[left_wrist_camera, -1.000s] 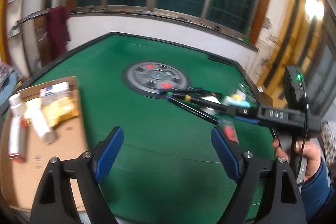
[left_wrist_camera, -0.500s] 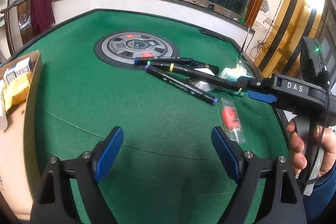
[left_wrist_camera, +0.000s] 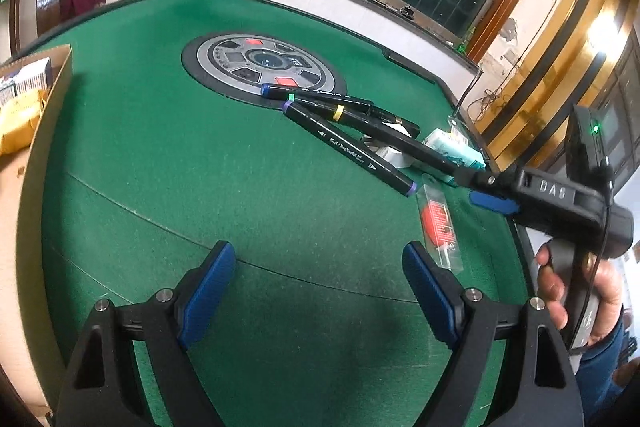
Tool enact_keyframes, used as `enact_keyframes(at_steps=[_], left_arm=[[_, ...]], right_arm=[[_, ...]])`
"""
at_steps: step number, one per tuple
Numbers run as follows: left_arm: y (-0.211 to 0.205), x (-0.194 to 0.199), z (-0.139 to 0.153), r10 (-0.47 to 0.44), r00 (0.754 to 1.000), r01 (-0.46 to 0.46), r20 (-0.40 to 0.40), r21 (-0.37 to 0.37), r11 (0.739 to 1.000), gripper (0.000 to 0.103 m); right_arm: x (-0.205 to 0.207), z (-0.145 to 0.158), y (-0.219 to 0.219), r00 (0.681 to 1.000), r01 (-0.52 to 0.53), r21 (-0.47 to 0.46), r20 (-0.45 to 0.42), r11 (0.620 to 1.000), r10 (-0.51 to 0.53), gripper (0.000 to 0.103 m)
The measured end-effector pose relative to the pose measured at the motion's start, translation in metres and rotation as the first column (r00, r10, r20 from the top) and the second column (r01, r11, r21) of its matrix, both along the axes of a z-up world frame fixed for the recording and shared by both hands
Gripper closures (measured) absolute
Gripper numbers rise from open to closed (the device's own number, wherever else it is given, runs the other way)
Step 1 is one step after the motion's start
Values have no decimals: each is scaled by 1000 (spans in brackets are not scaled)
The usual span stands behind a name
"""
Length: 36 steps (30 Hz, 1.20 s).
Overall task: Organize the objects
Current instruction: 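Grasp the clear bag with the red item using the right tool, then grasp the purple-capped black marker with the left tool while the right tool holds the bag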
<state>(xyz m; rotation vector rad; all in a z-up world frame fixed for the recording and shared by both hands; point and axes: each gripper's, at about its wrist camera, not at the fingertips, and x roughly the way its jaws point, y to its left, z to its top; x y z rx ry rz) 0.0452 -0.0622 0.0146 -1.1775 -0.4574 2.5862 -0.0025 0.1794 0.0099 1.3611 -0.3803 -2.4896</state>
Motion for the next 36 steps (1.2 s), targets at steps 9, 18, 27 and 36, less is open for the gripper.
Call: enact_keyframes(at_steps=[9,18,27,36], left_arm=[[0,2,1,1,1000,-1,-9,5,1000,18],[6,-2,1,-2,1000,2,10,-38,999,18],[-5,-13,5,61,997,-61,36,-8,998,18],[-5,-72,23,192,978,-186,86,-79,979,18]], right_arm=[[19,-15,-58,985,-170,255,2,952,175,76],[27,6,-40,980,-150,163,-107,975,168,90],[27,1,-50,967,-238,62,-81,969,243,90],[23,-2,-49,972,-218,37,-76,975,220,89]])
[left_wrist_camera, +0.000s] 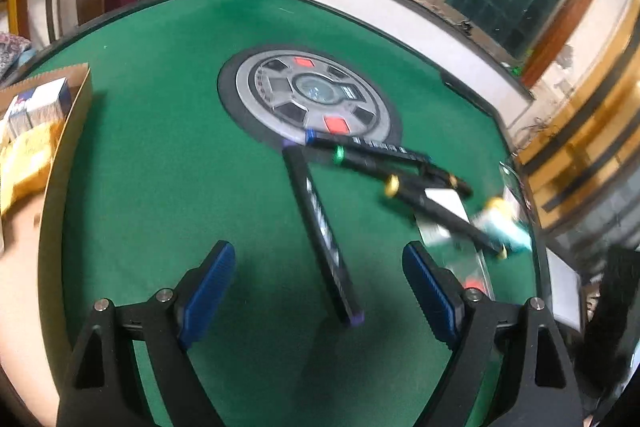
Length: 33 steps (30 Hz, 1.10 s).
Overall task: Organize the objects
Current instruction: 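Grasp the purple-capped black marker with the left tool while the right tool holds the bag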
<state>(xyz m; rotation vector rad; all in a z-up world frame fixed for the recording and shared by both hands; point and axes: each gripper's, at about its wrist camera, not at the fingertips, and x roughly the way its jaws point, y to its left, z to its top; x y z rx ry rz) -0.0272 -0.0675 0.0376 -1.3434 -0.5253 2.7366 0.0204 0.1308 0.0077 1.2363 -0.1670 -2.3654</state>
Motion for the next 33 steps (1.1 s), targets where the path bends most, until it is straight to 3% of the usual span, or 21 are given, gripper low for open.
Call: enact_keyframes(at_steps=[7,11,13,17,18,20,21,33], left_arm=[[16,-38,-3,24,999,-21,38,-90,996,18],[17,-49,-17,32,997,-24,71,-103,994,18],[18,-53,-26,22,995,-11,94,-114,993,27],[27,-49,-28,27,998,-13,57,-233,972,48],[28,-47,-29,37,998,-21,52,-267,964,64],[27,-44,-29,38,998,-25,41,-292,956,85],[25,-42,-29,36,999,-23,40,-284,959,89],[13,-2,-14,11,1000,-12,-3,-122,992,89]], right_arm=[[0,6,6,1000,9,-28,-11,1000,-10,89],[-1,8,9,1000,12,-39,-14,999,-13,89],[-2,9,10,1000,14,-46,-14,999,-14,89],[-2,10,11,1000,11,-51,-21,999,-13,89],[-2,10,10,1000,11,-51,-21,999,-12,89],[-2,10,10,1000,14,-50,-23,999,-16,89],[-2,10,10,1000,15,-51,-24,999,-17,89],[-1,10,13,999,36,-48,-35,998,-38,89]])
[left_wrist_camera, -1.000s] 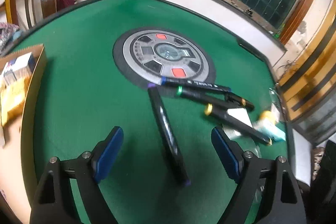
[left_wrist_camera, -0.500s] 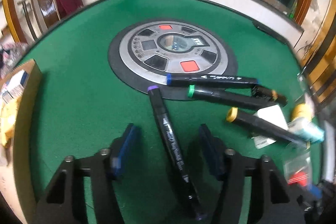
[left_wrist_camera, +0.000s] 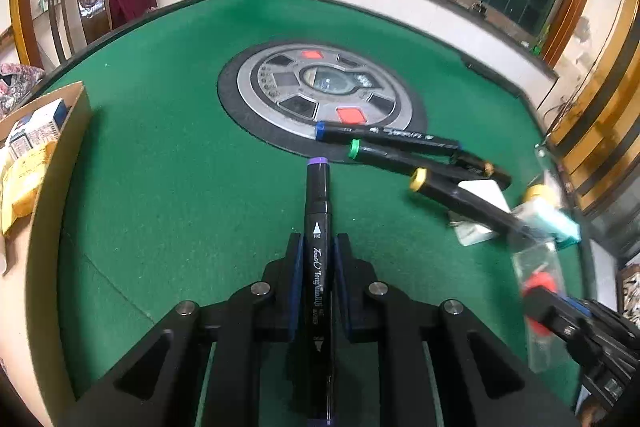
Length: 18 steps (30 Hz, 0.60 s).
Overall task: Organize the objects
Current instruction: 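Grasp the purple-capped black marker with the left tool while the right tool holds the bag, then carry the marker and clear bag over the cardboard tray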
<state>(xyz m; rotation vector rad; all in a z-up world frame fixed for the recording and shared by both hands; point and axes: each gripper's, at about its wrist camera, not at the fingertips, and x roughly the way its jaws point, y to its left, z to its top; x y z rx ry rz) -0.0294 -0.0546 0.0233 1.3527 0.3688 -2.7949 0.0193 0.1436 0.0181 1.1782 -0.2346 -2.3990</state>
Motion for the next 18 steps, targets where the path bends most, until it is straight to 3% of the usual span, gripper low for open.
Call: enact_keyframes(at_steps=[18], left_arm=[[-12,32,4,1,999,2,-40,71,997,88]], right_arm=[[1,-5,-4,1000,12,26,-8,1000,-12,89]])
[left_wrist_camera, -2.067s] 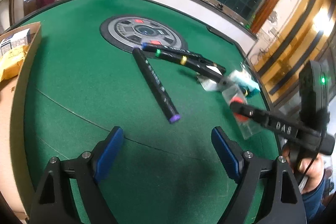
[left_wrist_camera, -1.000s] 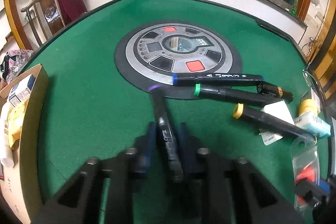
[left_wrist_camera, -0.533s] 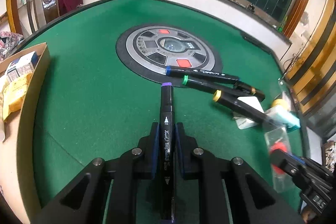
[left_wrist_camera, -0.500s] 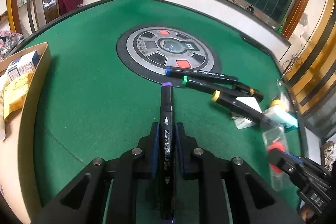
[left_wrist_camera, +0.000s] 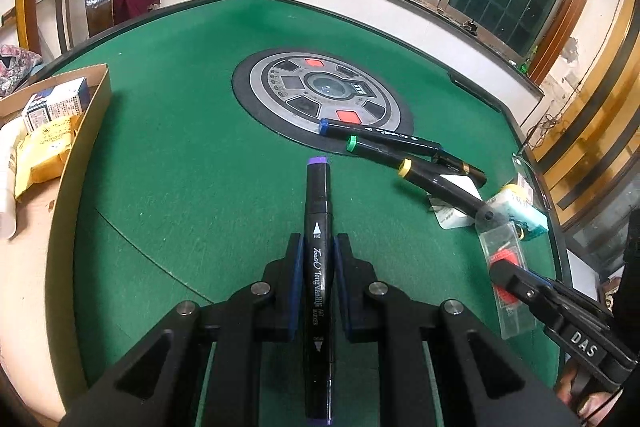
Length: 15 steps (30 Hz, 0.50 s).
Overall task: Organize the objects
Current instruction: 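Carry the marker and clear bag over the cardboard tray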
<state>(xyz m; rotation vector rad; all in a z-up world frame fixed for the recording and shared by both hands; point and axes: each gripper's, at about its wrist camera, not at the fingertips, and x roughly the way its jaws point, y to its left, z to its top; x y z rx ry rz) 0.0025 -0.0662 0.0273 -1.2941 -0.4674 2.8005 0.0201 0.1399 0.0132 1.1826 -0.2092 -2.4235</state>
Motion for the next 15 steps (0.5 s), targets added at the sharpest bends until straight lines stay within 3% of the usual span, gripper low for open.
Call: enact_keyframes(at_steps=[15], left_arm=[[-18,36,10,-5,999,7,-53,53,999,88]], right_arm=[[11,6,-10,999,10,7,-31,1000,-10,89]])
